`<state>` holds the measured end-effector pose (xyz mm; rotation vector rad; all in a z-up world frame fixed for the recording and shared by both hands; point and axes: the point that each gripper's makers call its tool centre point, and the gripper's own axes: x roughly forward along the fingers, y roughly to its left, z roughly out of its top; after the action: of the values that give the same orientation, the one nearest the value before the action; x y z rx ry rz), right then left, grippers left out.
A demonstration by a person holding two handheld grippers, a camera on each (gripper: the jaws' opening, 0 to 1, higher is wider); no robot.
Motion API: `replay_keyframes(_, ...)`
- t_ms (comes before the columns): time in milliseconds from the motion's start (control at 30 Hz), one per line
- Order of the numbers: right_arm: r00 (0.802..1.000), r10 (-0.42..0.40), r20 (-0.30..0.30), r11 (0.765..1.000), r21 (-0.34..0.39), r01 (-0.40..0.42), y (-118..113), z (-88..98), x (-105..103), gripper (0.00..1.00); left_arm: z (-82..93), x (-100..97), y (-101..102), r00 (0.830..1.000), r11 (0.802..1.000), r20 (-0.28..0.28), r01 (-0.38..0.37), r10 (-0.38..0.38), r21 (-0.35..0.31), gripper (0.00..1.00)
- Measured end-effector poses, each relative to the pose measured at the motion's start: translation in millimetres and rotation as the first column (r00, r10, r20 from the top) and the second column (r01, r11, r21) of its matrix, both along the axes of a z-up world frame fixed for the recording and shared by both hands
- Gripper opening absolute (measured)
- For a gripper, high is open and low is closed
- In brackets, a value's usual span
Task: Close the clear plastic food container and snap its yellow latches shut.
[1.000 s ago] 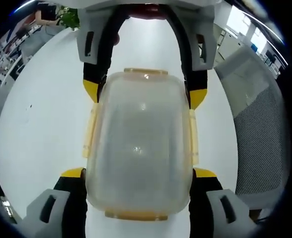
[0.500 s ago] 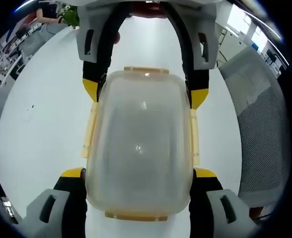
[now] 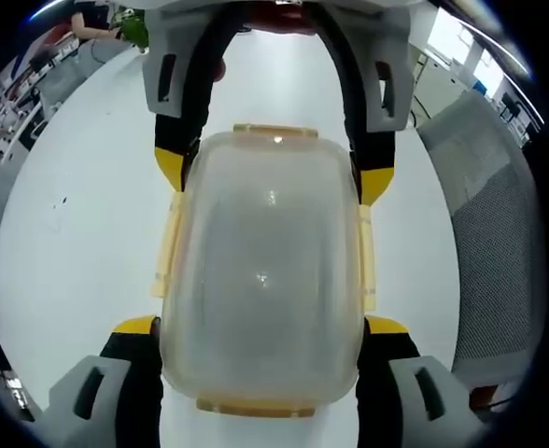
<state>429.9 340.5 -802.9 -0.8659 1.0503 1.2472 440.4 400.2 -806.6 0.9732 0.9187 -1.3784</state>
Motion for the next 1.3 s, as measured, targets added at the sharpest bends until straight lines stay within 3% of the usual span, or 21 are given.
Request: replay_keyframes(1300, 1.000, -0.015, 0.008, 1.000, 0.007, 0.015, -6.2, -1.6, 36.5, 0.83, -0.4, 35.3, -7.4, 1.000, 1.000, 0.010, -0.001, 0.001, -0.008, 0.88)
